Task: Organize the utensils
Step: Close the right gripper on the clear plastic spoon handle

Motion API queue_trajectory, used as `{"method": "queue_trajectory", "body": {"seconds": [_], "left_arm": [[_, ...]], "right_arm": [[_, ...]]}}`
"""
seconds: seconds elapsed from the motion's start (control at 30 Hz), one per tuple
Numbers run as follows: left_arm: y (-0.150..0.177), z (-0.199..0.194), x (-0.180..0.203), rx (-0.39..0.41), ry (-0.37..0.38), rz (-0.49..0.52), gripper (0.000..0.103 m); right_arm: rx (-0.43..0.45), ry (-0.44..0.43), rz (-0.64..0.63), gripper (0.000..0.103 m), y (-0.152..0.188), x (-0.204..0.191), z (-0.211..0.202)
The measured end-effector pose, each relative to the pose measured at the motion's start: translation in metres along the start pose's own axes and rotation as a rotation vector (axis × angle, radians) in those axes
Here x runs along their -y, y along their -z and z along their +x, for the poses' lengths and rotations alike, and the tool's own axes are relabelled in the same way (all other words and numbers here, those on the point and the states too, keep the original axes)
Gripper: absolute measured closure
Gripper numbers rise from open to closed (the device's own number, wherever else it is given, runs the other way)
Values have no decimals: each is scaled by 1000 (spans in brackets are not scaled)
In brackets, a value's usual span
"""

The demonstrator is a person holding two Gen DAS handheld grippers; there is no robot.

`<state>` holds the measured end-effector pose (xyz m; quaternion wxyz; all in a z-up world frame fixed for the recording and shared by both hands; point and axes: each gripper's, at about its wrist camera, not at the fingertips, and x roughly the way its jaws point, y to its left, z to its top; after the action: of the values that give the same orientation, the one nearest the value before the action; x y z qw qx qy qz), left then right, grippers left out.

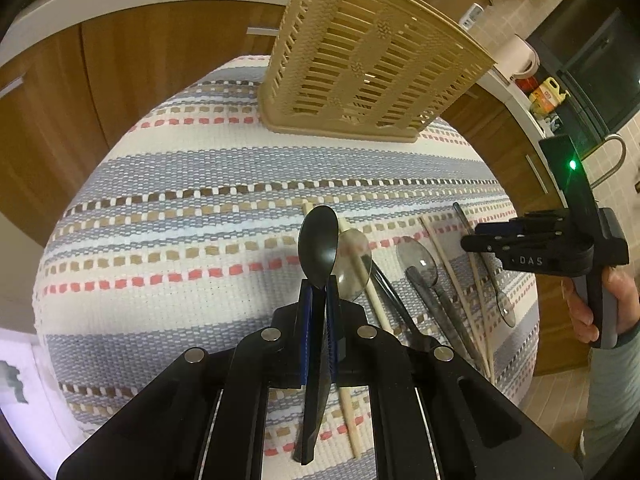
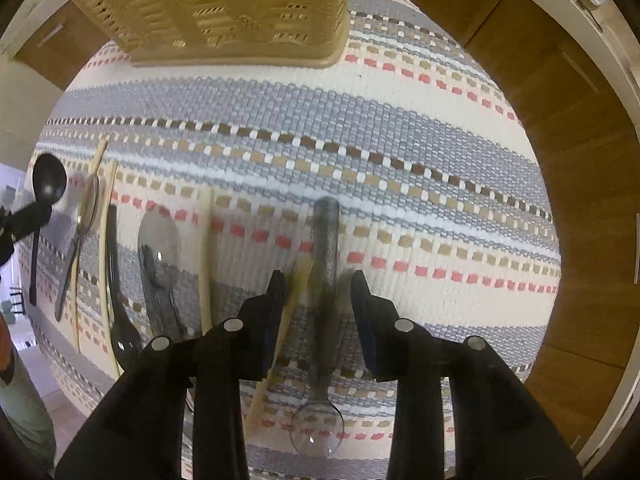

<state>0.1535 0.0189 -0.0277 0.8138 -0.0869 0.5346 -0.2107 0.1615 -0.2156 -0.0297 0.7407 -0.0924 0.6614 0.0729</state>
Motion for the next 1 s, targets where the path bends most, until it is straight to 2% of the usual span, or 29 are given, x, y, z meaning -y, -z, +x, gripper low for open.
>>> {"method": "queue_trajectory", "body": {"seconds": [0.07, 0.13, 0.3, 0.43, 0.6, 0.7, 0.73, 0.97, 1.0], "left_arm": [[0, 1, 1, -3, -2, 3, 98], [0, 0, 2, 1, 0, 6, 98], [-2, -12, 4, 57, 18, 12, 98], [-2, -19, 6, 95, 32, 20, 98], [-2, -28, 12, 141, 50, 27, 98], [-3, -32, 18, 150, 68, 43, 98], [-4, -32, 20, 148, 72, 45, 98], [0, -25, 28, 122, 64, 52, 98], [1, -25, 27, 122, 65, 52, 98]], "right_arm": [[15, -5, -18, 81, -9, -10, -1], [19, -8, -28, 96, -11, -16, -3], [131, 2, -55, 98, -2, -24, -24], [270, -76, -51, 98, 22, -19, -56], [374, -161, 4, 98, 51, 2, -87], [352, -160, 42, 98, 54, 12, -83], [337, -167, 48, 98, 41, 12, -70], [291, -257, 159, 102, 28, 28, -39], [290, -236, 155, 102, 28, 29, -40]]}}
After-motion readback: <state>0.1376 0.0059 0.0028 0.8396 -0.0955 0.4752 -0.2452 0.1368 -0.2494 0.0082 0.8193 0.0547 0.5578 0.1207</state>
